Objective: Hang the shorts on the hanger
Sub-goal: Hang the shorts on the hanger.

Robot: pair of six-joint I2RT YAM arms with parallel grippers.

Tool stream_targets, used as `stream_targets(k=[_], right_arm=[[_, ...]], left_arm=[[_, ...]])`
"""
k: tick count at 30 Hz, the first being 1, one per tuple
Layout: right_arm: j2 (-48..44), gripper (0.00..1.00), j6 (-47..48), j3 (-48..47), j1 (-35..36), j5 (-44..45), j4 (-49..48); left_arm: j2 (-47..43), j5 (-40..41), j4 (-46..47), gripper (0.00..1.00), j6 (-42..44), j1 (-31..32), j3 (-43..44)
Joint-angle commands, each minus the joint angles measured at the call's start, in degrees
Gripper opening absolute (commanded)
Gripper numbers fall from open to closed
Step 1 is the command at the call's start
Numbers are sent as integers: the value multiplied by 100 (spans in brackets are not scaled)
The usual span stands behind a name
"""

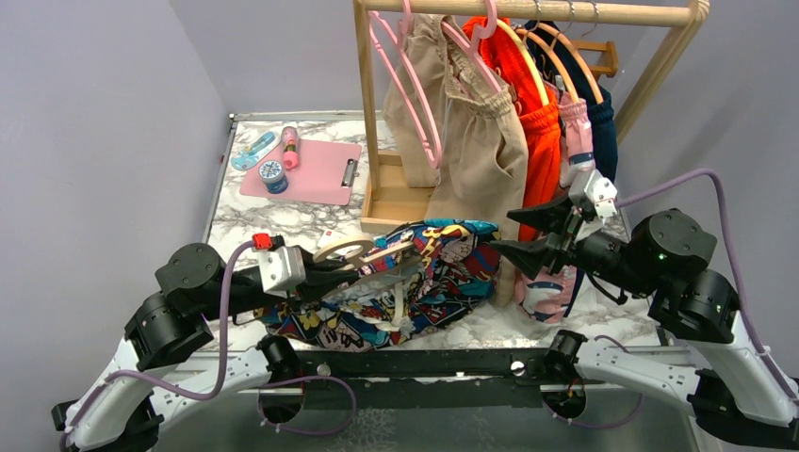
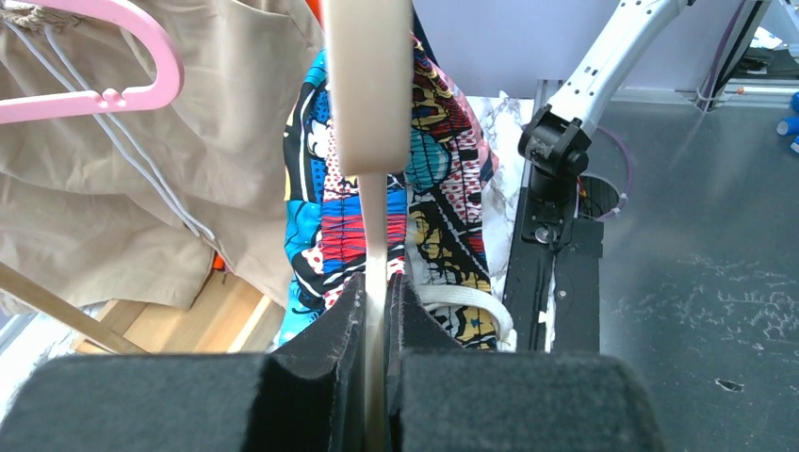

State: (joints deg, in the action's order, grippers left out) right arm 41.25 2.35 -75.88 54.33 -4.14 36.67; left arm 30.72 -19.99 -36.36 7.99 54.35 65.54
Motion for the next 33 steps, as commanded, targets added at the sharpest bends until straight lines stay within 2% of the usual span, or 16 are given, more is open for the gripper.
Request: stream_targets(k=[1,7,13,18,25,30,31,33], right_arm=[[-39,59,-273,193,-1,628,188],[24,48,-504,393,-4,721,-141],[151,27,-502,316,-1,623,-130],[133,1,-558,257,-1,862,115],[21,1,-1039,262,-1,1664,535],[-32,1,-1217,247,-1,1888,797],[-30,2,-1227,247,-1,1894,820],[-76,10,-1233,270,-1,1773,828]], left_arm=[[-87,50,229,0,-78,-7,88],[-32,22,226,0,-49,-3,165],[-21,33,225,0,-65,-13,205],[-105,176,217,0,-63,-4,185],[-240,290,231,0,-56,-5,87],[-319,340,229,0,-51,-8,77],[-333,331,233,0,-64,-4,73],[-348,285,228,0,-97,-3,53]])
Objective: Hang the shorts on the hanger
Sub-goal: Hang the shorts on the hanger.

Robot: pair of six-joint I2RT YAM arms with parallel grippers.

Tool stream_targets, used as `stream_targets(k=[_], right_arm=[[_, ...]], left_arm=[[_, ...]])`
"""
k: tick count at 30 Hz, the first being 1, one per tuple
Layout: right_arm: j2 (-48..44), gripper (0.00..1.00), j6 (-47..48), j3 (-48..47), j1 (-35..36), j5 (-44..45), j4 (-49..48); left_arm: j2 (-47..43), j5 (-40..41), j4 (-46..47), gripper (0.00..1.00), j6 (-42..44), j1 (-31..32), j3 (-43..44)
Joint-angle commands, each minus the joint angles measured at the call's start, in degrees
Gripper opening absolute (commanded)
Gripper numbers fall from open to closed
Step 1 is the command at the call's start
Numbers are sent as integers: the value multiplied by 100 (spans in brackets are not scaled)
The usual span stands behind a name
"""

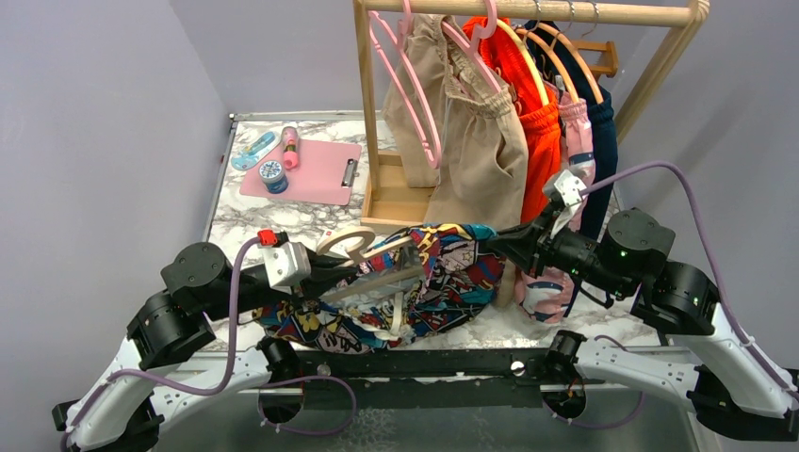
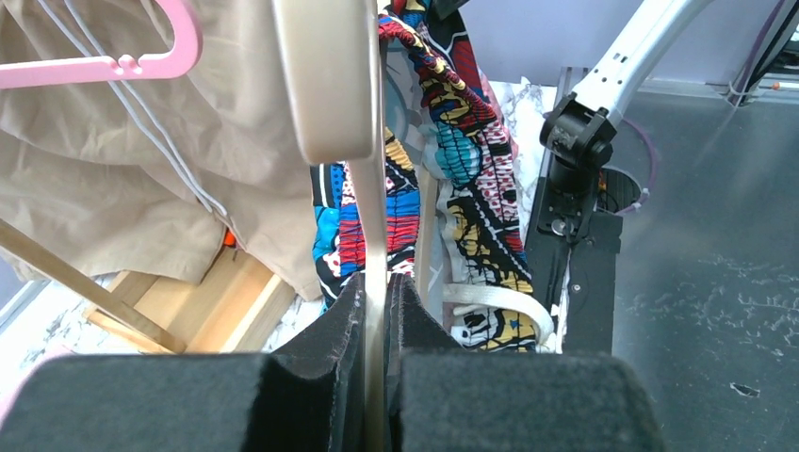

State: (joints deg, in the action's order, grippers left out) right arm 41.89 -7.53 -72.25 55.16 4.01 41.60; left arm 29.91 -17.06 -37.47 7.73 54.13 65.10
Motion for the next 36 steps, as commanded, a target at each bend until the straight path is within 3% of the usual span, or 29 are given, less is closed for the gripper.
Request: stream_targets(k=[1,4,12,17,20,23,27,30,36], right_arm=[[-147,16,-248,-91,-84,874,293],[-157,29,-247,-87,-84,585,157],[-100,36,-263,-110,-84,444,-20],[-66,48,-264,-69,-84,185,-283],[28,49,-259,-67,-84,77,-381],[110,41,-246,-53,-80,-31,-423],[120,22,-233,-3,-89,-5,-443],[71,2,-238,17,-86,107,-390],[-58,1,-354,7,-84,524,-174]], left_arm=[[-263,-44,345,0,-88,19,85],[-245,-112,392,0,-128,14,29],[-205,-194,471,0,-149,23,-6],[-197,-188,475,0,-132,19,-6],[-171,-192,486,0,-131,18,-12],[-161,-193,491,0,-122,21,11],[-190,-163,492,0,-127,13,12],[-226,-120,483,0,-109,11,-6],[-390,183,429,0,-39,13,-81]])
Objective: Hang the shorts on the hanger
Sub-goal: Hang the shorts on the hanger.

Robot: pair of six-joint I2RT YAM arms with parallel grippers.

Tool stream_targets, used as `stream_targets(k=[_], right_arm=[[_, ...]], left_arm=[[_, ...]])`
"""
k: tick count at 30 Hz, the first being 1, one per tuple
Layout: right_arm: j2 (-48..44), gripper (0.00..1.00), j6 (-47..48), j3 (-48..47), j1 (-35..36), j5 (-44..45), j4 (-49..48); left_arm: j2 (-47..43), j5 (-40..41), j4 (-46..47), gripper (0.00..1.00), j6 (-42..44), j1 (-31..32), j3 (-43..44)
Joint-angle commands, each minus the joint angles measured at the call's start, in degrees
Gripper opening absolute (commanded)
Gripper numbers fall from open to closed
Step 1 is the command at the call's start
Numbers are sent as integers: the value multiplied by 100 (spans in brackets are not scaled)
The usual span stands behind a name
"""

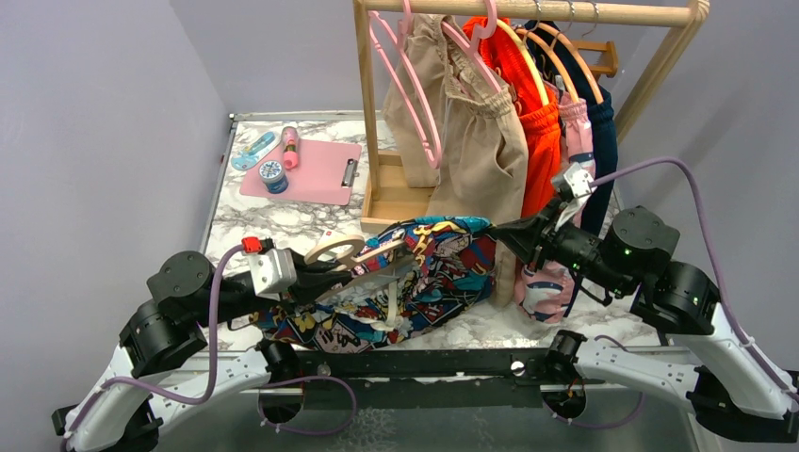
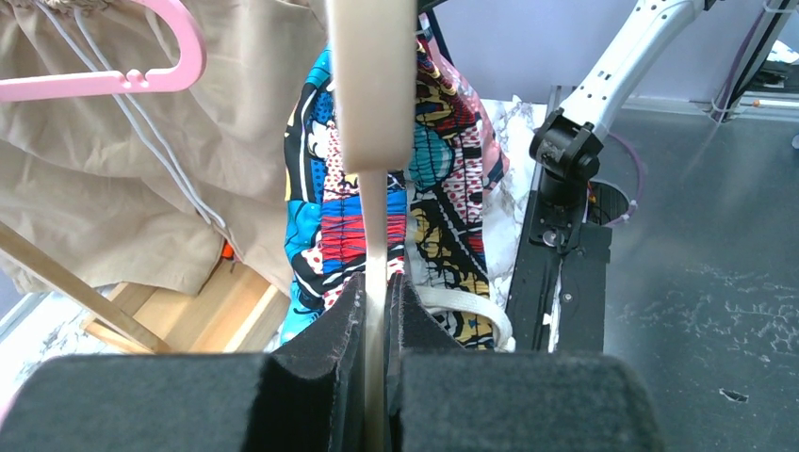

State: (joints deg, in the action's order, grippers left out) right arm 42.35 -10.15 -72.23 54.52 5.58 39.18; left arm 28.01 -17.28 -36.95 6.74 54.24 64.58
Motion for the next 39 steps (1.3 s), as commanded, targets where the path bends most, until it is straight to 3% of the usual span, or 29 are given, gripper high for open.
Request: stream_targets(k=[1,10,14,17,20,23,26,34,39], right_arm=[[-118,1,-133,10,-21,468,119],[-137,1,-775,124,-21,1420,486],[-124,1,-851,130,-21,1303,521],[-316,3,-503,245,-21,464,59],[-351,36,-211,185,-21,-471,-245],[-185,50,202,-128,-20,-1081,-341],[87,53,667,-584,-21,-1536,-411],[1605,59,1375,-1553,-16,-4245,-109],[1944,63,1465,-1491,-22,-4694,-326]], left_arm=[[-235,223,375,0,51,7,-46],[-275,159,393,0,-57,3,-30],[-274,160,392,0,-59,7,-7],[-287,239,398,0,-59,7,-36],[-290,286,428,0,-52,7,-103],[-196,169,435,0,-17,6,-157],[19,-328,398,0,-29,8,-188],[1003,-1443,366,0,-17,9,78],[1415,-1534,387,0,222,8,326]])
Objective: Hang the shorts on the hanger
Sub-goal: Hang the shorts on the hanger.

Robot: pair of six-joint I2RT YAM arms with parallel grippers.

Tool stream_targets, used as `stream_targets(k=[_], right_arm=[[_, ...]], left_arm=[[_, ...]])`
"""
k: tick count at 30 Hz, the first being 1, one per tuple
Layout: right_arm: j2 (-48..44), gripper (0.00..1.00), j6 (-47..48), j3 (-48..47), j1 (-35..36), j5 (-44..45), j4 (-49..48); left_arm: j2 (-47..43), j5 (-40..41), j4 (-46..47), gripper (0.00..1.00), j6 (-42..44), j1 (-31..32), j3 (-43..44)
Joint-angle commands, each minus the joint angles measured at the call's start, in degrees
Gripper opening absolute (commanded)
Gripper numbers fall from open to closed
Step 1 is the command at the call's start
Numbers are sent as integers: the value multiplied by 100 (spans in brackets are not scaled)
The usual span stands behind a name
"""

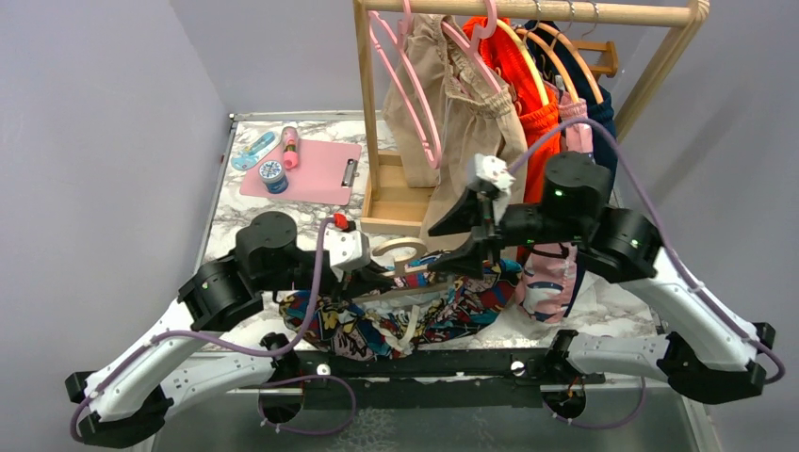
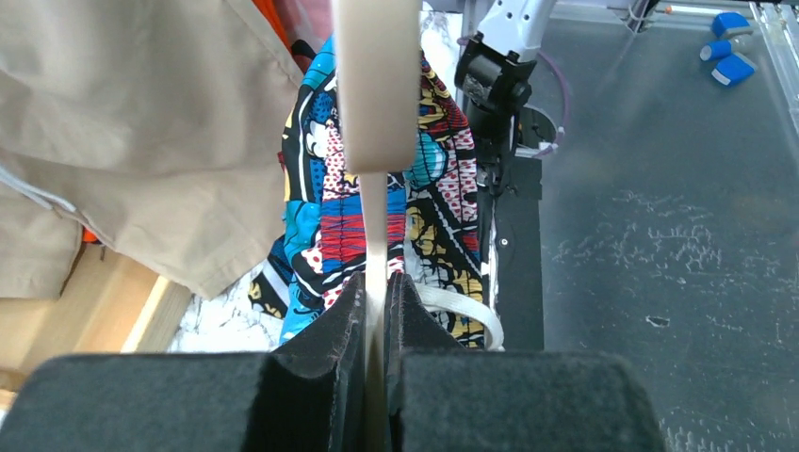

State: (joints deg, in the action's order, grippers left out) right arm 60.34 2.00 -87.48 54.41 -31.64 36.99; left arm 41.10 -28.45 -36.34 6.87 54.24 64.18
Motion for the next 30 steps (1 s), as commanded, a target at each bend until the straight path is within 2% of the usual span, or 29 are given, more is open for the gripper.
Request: stream_targets(k=[1,11,19,21,24,25,26,27,28,29,30], right_arm=[[180,63,257,46,-9,-1046,-151],[344,63,357,147,-1,-1167,-150],[424,50,243,233,73,-1000,-410],[504,41,230,209,106,-865,-368],[502,11,194,211,126,-452,-381],[448,3,154,204,135,-353,-440],[400,1,77,118,133,-216,-480],[389,1,3,-79,129,-1,-456],[426,1,-81,-382,131,129,-342],[487,1,-201,-783,131,153,-214],[566,1,-355,-1202,131,172,-104]], left_arm=[[175,-401,352,0,251,8,384],[728,-675,661,0,300,1,656],[1116,-797,676,0,189,3,923],[1181,-819,704,0,160,7,972],[1224,-747,745,0,103,7,1046],[1210,-628,744,11,82,7,1100],[1183,-503,726,30,74,8,1213],[1116,-374,722,49,71,7,1374],[1033,-265,730,61,69,8,1574],[945,-186,732,84,69,8,1831],[863,-107,752,97,68,8,2119]])
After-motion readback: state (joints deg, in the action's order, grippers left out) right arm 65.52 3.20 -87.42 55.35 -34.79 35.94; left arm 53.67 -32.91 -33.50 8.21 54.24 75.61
